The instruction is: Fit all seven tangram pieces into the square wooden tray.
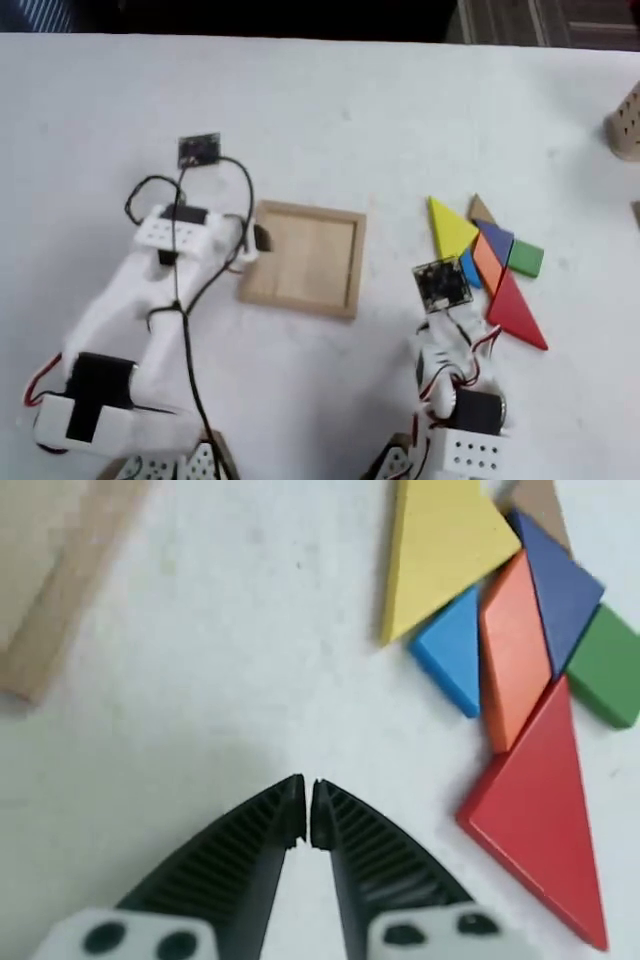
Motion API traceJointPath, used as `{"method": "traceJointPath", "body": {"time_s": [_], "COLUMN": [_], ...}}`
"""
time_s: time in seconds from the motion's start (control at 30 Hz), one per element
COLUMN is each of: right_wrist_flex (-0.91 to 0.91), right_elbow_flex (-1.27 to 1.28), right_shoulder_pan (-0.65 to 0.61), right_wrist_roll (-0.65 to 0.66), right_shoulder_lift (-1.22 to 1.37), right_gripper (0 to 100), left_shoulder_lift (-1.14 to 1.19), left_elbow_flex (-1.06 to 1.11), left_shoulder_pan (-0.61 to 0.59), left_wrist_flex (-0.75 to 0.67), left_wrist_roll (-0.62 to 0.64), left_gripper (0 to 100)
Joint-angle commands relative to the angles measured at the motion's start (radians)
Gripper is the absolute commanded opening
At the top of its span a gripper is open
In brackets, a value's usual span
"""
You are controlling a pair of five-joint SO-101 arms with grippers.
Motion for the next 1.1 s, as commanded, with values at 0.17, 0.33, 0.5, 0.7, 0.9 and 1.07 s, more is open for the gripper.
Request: {"method": "traceJointPath", "body": {"time_s": [0.17,0.33,0.5,0.7,0.9,1.07], "right_wrist_flex": [-0.117,-0.166,-0.182,-0.383,-0.705,-0.888], "right_elbow_flex": [-0.031,-0.069,-0.232,-0.411,-0.508,-0.589], "right_shoulder_pan": [-0.050,-0.079,-0.131,-0.252,-0.351,-0.328], "right_wrist_roll": [-0.103,-0.104,-0.166,-0.173,-0.252,-0.520], "right_shoulder_lift": [-0.008,-0.004,0.157,0.559,0.944,1.256], "right_gripper": [1.6,1.6,1.6,2.1,1.8,2.1], "left_shoulder_lift": [-0.021,-0.021,-0.071,-0.185,-0.194,-0.194], "left_elbow_flex": [-0.074,-0.091,-0.066,0.046,0.086,0.086], "left_shoulder_pan": [-0.048,-0.073,-0.104,-0.107,-0.108,-0.108], "left_wrist_flex": [0.011,0.012,0.005,-0.081,-0.152,-0.160], "left_wrist_roll": [-0.086,-0.146,-0.150,-0.153,-0.153,-0.153], "left_gripper": [4,2,2,2,2,2]}}
